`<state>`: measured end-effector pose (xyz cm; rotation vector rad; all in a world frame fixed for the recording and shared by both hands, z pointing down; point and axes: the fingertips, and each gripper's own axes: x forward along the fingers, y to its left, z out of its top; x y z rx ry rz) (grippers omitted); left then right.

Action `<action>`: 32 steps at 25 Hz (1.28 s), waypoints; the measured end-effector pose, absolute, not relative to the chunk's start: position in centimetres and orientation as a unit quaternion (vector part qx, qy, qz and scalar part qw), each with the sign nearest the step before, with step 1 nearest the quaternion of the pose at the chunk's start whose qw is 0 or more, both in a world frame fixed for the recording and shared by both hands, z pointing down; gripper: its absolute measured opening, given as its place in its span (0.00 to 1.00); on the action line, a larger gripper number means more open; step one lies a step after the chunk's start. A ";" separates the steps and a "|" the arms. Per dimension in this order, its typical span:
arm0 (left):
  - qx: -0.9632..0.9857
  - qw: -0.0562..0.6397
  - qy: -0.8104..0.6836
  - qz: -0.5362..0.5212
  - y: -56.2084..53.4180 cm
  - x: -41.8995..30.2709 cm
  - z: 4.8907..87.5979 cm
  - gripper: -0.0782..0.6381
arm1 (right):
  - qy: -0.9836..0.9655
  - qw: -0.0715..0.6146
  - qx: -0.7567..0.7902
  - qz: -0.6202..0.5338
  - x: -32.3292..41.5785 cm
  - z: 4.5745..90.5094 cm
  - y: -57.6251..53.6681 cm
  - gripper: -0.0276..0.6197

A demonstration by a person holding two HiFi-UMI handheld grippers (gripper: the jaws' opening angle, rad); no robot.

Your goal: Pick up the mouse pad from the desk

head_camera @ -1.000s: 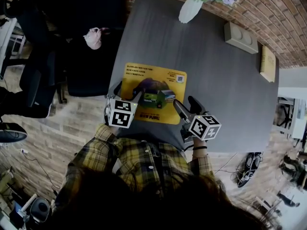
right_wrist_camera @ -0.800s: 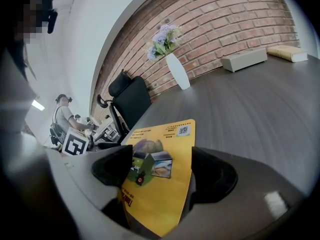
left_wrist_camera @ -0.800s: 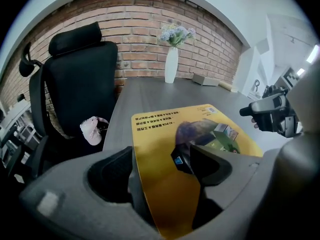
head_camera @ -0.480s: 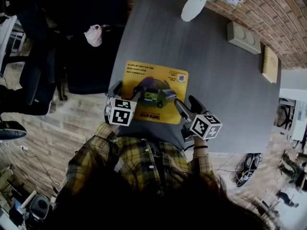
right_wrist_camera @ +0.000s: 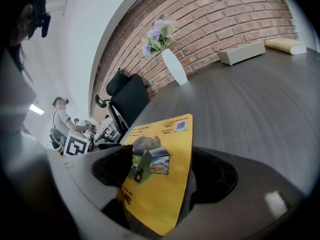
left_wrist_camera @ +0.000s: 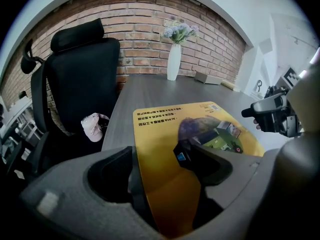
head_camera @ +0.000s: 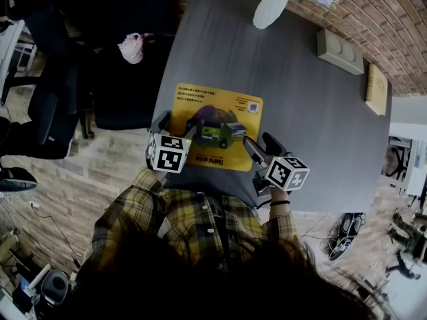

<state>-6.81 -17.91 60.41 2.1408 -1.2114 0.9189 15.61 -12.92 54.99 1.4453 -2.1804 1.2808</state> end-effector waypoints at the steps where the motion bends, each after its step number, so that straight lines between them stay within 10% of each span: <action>1: 0.788 0.255 -0.446 0.338 -17.9 -6.8 60.4 0.63 | -0.741 0.118 0.492 0.442 15.7 55.2 -12.9 0.60; 32: 0.790 0.251 -0.447 0.336 -18.0 -6.8 60.1 0.63 | -0.652 0.187 0.400 0.616 14.5 57.9 -11.5 0.59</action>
